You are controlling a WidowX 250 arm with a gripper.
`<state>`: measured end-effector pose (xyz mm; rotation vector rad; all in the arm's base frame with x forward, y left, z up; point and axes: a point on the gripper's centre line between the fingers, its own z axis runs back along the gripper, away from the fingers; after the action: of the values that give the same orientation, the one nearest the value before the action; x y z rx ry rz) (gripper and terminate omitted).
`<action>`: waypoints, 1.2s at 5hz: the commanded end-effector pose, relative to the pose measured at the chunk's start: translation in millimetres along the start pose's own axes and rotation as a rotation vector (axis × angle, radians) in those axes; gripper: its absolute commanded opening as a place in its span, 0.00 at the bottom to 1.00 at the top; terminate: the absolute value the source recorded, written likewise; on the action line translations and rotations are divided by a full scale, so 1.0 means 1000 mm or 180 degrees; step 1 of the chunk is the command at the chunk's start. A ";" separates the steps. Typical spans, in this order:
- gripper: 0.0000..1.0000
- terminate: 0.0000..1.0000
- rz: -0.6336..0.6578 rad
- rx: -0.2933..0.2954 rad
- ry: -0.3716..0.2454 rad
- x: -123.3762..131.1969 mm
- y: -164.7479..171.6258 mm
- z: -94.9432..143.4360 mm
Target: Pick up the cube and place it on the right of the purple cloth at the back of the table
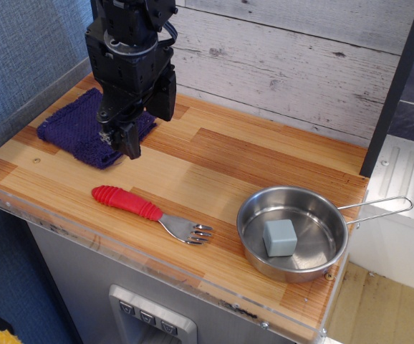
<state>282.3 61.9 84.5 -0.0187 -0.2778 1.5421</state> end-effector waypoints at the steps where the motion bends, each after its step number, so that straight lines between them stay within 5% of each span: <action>1: 1.00 0.00 0.0000 0.0000 0.0000 0.000 0.000 0.000; 4: 1.00 0.00 -0.0965 -0.0180 -0.0129 -0.078 -0.010 0.018; 5: 1.00 0.00 -0.1332 -0.0248 0.0098 -0.095 -0.008 0.015; 6: 1.00 0.00 -0.1691 -0.0292 0.0058 -0.111 -0.012 0.018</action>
<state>287.7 -50.6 73.9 -0.0015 -0.2710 1.0037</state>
